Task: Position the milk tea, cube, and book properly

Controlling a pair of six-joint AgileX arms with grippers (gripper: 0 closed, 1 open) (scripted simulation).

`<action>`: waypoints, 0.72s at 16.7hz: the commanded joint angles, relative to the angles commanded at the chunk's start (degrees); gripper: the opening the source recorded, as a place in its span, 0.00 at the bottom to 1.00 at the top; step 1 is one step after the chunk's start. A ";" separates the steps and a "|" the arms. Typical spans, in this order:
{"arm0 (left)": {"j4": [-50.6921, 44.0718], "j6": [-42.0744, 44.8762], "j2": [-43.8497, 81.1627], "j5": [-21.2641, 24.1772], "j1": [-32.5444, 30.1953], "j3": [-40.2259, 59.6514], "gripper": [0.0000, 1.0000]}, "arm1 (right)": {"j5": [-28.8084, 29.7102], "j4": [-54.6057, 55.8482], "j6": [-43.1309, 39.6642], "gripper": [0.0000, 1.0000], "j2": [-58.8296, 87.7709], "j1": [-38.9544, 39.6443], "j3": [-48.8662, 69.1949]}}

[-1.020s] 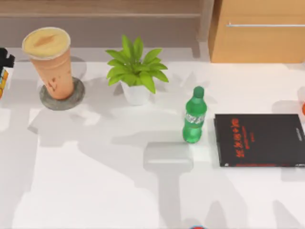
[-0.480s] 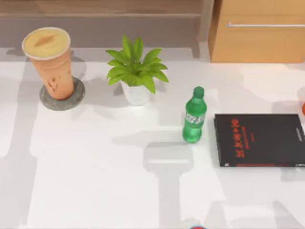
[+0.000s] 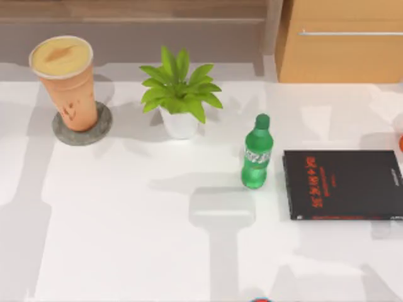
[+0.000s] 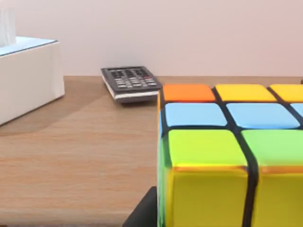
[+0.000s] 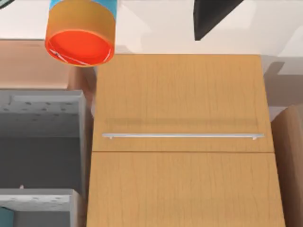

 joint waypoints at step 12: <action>-2.18 -1.79 10.10 1.76 1.08 12.68 0.00 | 0.00 0.00 0.00 1.00 0.00 0.00 0.00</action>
